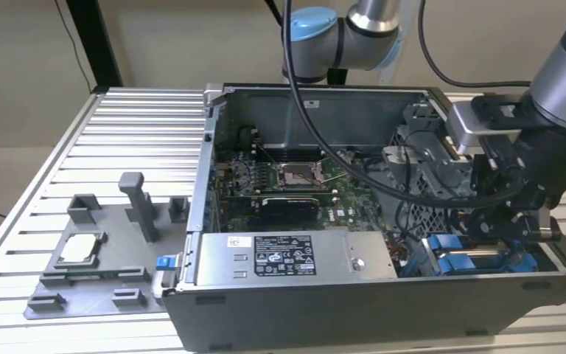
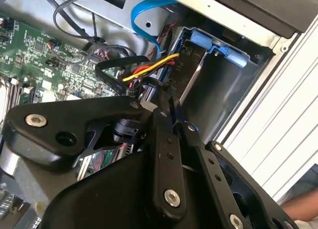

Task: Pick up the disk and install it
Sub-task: 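Insert the second disk wire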

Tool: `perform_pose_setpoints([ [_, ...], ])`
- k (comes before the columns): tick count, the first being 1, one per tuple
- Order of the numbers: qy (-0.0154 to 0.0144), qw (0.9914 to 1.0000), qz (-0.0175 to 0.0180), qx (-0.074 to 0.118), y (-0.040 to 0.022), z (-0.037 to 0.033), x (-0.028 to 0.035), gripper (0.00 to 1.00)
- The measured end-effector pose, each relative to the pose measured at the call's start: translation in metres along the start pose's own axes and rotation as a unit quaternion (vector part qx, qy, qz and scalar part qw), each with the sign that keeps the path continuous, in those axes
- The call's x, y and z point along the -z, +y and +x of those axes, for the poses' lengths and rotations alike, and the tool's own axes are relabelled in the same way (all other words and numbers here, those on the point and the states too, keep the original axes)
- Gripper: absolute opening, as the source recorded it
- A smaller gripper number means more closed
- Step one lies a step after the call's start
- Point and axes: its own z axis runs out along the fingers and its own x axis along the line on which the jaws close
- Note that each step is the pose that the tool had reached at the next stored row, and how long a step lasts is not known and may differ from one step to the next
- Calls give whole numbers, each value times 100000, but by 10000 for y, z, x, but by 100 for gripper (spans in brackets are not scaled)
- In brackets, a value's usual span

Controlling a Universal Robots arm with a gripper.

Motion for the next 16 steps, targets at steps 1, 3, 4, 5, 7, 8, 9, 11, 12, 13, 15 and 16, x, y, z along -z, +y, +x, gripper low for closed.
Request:
perform_pose_setpoints([
  [1, 1, 100000, 2, 3, -1, 0, -4, 0],
  [3, 0, 100000, 15, 2, -2, 1, -11, 0],
  [4, 4, 100000, 18, 2, -2, 1, -14, 0],
  [5, 8, 100000, 21, 4, -2, 1, -16, 0],
  [7, 8, 100000, 25, 3, -2, 1, -20, 0],
  [8, -2, 100000, 26, 4, -2, 1, -22, 0],
  [9, 0, 100000, 31, 3, -2, 2, -23, 0],
  [11, -4, 100000, 40, 5, -2, 2, -28, 0],
  [12, -5, 100000, 47, 5, -2, 2, -30, 0],
  [13, -4, 100000, 51, 6, -2, 2, -32, 0],
  [15, -4, 100000, 63, 6, -3, 3, -36, 0],
  [16, -2, 100000, 71, 6, -3, 3, -38, 0],
])
